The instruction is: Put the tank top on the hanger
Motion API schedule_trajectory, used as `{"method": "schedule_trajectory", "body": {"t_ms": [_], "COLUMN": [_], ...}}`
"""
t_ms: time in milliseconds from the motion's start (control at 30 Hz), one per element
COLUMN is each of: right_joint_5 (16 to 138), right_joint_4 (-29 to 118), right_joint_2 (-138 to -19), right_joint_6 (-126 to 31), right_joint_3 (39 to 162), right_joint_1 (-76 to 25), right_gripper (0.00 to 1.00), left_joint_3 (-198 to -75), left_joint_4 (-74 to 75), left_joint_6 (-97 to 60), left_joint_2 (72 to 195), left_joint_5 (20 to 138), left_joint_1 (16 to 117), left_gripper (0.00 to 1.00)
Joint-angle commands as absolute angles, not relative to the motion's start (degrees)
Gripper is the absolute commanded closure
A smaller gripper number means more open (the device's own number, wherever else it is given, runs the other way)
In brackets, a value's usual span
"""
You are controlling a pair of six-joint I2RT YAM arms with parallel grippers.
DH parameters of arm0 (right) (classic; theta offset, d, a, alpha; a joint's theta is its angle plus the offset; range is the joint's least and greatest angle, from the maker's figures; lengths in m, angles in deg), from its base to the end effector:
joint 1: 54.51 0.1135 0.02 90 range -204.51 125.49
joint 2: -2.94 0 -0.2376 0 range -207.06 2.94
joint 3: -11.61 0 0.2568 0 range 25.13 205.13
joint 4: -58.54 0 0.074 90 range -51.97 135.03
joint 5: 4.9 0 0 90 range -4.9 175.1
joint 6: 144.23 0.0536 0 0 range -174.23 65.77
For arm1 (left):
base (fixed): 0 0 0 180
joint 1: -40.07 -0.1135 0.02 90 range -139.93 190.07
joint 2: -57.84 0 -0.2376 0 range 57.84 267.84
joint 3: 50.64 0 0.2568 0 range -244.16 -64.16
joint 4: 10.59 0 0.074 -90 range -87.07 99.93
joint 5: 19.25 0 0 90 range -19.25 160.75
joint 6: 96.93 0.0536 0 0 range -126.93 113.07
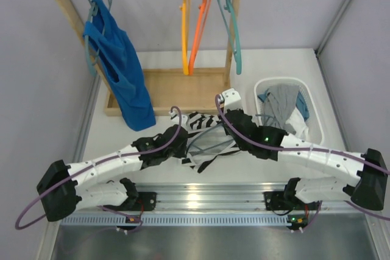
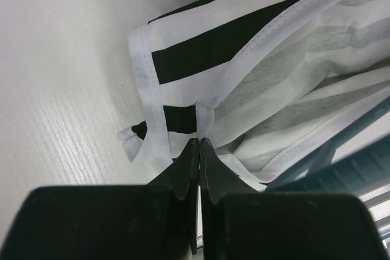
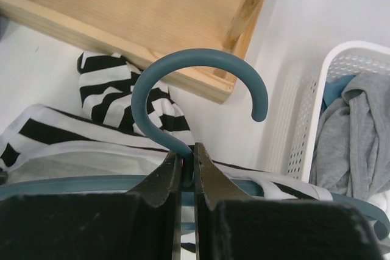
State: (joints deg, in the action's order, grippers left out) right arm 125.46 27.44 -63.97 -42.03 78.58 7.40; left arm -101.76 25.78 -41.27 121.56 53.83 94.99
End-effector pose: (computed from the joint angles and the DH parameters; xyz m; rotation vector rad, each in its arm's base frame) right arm 0.1634 0.2325 0.2731 -0.4484 1.9242 0.0916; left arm 0.1551 -0.1937 0.1760 0.2982 2.3924 -0.3780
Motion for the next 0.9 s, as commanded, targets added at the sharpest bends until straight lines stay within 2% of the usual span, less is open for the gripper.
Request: {"method": "schedule_trajectory", "body": {"t_ms": [0, 500, 867], "right_joint_5": [131.84, 136.25, 134.93], "right_joint_4": [29.12, 30.09, 30.7], "right_joint_2": [-65.96, -68.25, -67.81], "right_joint_6": [-41.4, -40.96, -39.38], "right_joint_3": [82.43, 83.49, 82.08], "right_joint_1": [8.51, 8.42, 8.68], "right_gripper": [1.0, 1.0, 1.0], "left_joint_3": [-101.95, -102.3, -109.41], "left_joint_4": [26.3, 30.52, 33.07], "left_joint_6": [-41.12, -39.45, -40.15], "left_joint_2": [118.92, 115.84, 113.82], "left_joint_5": [52.82, 56.78, 55.37], "left_joint_1": [95.09, 95.09, 95.09], "left_gripper": [1.0, 1.0, 1.0]}}
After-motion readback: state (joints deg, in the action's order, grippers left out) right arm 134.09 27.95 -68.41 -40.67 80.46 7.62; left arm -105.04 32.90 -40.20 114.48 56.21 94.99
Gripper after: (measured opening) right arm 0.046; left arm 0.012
